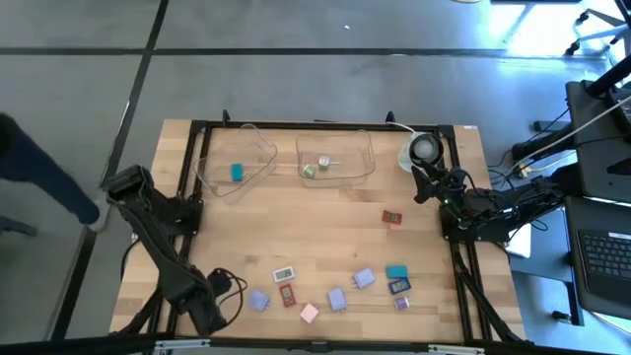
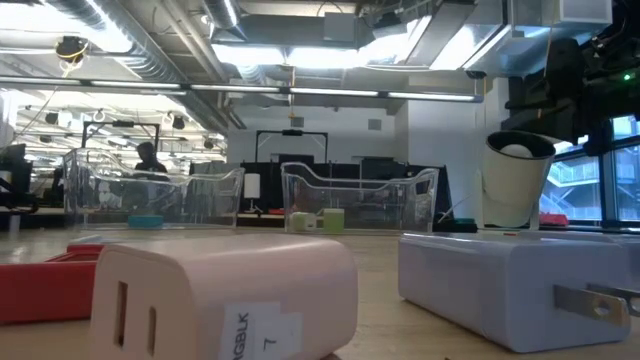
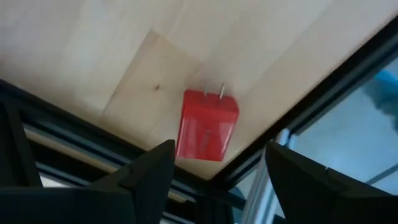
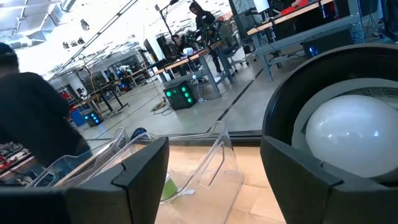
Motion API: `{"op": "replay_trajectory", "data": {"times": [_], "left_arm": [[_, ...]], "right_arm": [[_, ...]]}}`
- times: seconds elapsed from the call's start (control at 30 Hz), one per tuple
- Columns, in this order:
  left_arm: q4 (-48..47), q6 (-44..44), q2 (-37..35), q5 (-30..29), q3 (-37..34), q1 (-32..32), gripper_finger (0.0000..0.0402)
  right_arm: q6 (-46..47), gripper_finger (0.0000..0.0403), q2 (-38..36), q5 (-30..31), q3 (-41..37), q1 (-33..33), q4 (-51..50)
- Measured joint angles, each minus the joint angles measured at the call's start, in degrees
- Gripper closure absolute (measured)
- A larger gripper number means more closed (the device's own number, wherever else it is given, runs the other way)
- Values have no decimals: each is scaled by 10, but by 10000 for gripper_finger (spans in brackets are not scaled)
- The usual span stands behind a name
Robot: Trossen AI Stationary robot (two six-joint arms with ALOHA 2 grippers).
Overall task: Pick & Place Office items
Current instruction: Put the red charger adapter into the right transparent bin
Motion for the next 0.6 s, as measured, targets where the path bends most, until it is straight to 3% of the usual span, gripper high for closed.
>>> {"op": "replay_trajectory", "data": {"times": [0.23, 0.6], "left_arm": [[0, 30, 46, 0, 0, -4, 102], [22, 90, 105, 20, 0, -29, 96]], "right_arm": [[0, 145, 0, 0, 0, 0, 0], [0, 145, 0, 0, 0, 0, 0]]}}
